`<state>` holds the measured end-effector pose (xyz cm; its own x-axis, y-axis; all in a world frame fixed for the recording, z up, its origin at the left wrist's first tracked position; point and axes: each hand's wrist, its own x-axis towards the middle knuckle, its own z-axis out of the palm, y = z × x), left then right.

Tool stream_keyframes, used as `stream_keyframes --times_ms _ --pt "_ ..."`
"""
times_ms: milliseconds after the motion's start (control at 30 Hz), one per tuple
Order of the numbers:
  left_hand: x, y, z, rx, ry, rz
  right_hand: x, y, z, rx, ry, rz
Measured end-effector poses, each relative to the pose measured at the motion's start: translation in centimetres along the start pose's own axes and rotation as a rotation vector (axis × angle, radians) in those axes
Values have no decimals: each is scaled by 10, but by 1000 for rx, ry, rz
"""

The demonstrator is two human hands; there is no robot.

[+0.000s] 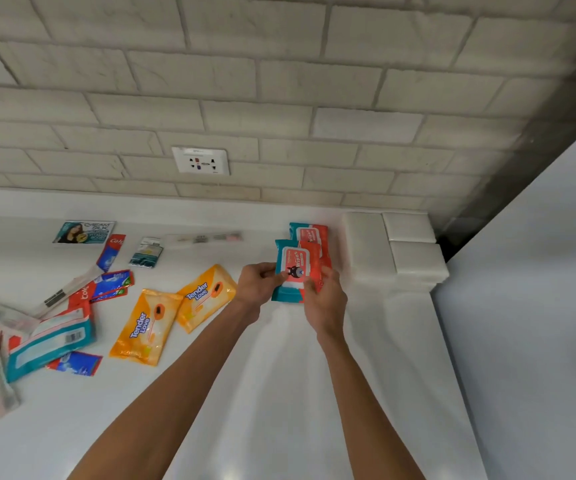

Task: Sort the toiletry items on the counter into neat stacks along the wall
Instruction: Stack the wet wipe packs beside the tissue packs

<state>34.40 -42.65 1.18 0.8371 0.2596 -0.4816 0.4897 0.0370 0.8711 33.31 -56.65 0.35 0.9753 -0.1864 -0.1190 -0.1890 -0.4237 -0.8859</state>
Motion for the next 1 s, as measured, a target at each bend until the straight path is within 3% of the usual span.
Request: stream_keyframes --times_ms 233,367,500,600,833,1000 --pt "41 21 19 151 10 80 41 4 13 -52 -72 -41" --pt "57 28 29 232 25 98 60 -4 20 439 -67 82" --pt "74 27 37 297 53 81 73 -2 26 578 -92 182" --pt "83 24 41 317 68 92 81 4 32 422 -59 137" --pt "89 21 47 353 99 189 87 6 35 408 1 46" --pt "95 26 51 374 99 208 89 6 30 130 -29 -34"
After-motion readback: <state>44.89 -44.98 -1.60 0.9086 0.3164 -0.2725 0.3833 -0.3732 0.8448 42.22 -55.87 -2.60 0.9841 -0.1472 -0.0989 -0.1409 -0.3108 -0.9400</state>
